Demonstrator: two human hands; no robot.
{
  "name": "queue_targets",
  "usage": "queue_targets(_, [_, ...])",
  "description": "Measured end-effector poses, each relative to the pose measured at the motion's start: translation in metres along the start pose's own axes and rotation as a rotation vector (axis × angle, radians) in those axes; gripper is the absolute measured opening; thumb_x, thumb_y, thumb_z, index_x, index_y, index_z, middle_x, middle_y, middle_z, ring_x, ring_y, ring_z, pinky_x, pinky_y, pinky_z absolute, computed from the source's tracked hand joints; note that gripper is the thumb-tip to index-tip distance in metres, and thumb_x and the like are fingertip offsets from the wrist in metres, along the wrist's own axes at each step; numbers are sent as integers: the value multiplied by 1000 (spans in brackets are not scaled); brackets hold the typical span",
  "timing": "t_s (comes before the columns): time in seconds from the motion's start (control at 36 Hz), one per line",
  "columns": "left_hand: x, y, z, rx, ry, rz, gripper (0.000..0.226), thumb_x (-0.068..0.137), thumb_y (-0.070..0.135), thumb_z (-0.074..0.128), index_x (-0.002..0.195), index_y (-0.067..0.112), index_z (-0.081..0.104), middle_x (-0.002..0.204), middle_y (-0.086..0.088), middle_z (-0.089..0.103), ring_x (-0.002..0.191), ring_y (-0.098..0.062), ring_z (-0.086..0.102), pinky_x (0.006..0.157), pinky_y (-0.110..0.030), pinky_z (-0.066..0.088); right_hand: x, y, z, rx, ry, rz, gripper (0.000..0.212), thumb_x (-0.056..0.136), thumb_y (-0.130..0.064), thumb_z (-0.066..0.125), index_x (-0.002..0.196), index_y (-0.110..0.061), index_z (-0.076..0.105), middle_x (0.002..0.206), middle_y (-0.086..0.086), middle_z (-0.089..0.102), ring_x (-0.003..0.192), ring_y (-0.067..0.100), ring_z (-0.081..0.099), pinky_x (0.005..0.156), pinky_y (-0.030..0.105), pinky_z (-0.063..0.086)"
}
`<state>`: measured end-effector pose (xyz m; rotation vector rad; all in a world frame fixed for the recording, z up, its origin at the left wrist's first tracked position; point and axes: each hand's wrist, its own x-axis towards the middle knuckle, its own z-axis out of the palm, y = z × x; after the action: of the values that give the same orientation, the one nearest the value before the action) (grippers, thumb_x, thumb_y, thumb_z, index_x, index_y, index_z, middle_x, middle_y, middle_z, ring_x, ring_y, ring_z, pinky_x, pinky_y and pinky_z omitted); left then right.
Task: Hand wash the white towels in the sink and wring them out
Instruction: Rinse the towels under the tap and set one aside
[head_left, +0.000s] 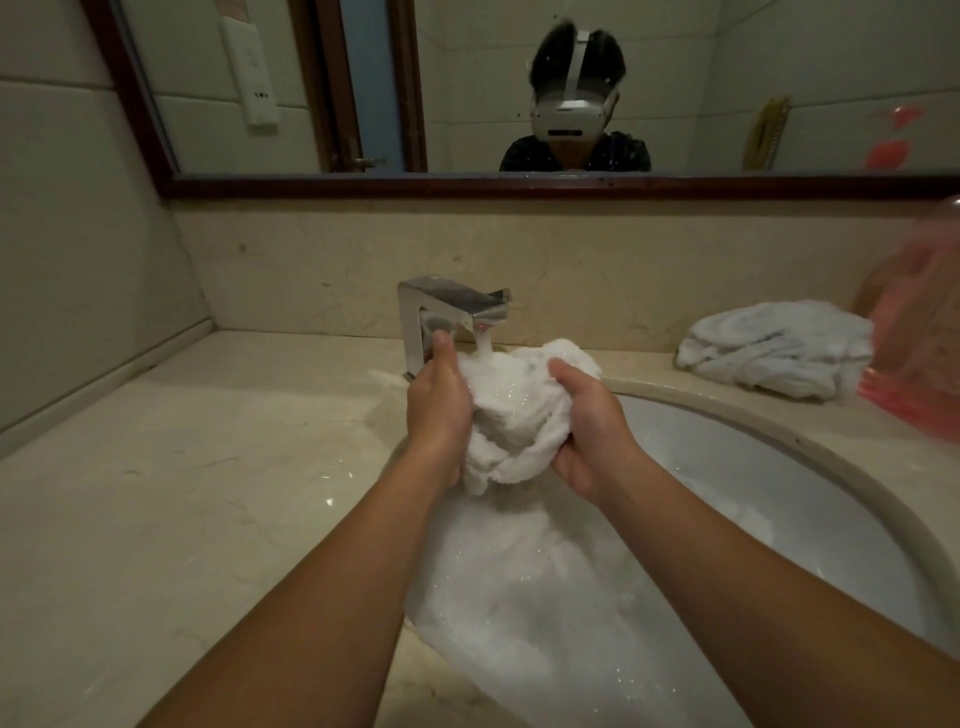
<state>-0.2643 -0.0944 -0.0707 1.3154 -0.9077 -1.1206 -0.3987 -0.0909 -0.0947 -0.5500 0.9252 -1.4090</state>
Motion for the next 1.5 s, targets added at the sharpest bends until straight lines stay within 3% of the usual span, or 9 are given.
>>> queue_targets(0.17, [-1,0,2,-38,-2,37,62,100,72,46,125,21,72,113,-2,77,107,-23,72,103,-48,57,3,3,-3,-21,-22,-32,46,103,-33,65,139,-5,64,123,19,77,113,38,75,108,55,55])
queue_targets(0.31, [-2,0,0,-8,6,75,62,99,75,44,105,21,73,104,-4,78,102,-23,73,101,-49,57,0,5,-3,-27,-85,-27,50,101,-40,63,137,-4,67,125,21,76,116,39,74,112,54,52])
queue_targets(0.53, [-2,0,0,3,5,71,56,101,73,42,95,25,71,102,-4,78,99,-23,74,98,-49,59,-2,6,-1,-97,-60,-54,48,100,-40,66,134,-6,68,119,21,78,110,38,76,104,52,58])
queue_targets(0.83, [1,-3,-1,34,16,73,66,97,79,41,96,22,74,98,-6,79,96,-26,76,96,-53,60,-3,6,1,-136,-49,-71,43,102,-37,64,135,-9,66,115,19,79,105,35,78,95,47,62])
queue_targets(0.97, [0,-2,-1,42,21,60,69,98,77,40,97,18,75,98,-9,79,96,-27,75,97,-52,59,-1,7,0,-150,-27,-70,46,99,-38,66,136,-9,65,116,20,79,106,36,78,102,53,59])
queue_targets(1.19, [-1,0,-1,40,30,57,78,101,75,38,105,7,74,100,-13,78,95,-29,75,96,-52,59,1,8,-1,-166,-21,-63,49,98,-40,67,136,-9,65,115,21,78,106,37,78,102,53,59])
queue_targets(1.36, [0,-1,-1,50,29,63,71,100,76,37,93,15,74,98,-9,78,95,-28,74,97,-52,59,4,10,-1,-165,-19,-68,68,82,-46,73,139,-10,62,116,21,78,105,37,78,99,53,60])
queue_targets(1.44, [0,-1,-1,51,31,58,68,102,74,37,90,16,72,97,-9,78,95,-27,74,97,-51,59,4,10,-2,-180,-14,-79,60,88,-44,71,137,-10,63,115,20,79,104,37,78,99,52,61])
queue_targets(1.5, [0,-1,-1,50,33,57,69,101,74,38,91,15,72,96,-9,78,95,-27,74,97,-52,59,5,10,-2,-186,-11,-79,68,82,-47,73,138,-10,63,115,20,79,103,36,79,99,53,61])
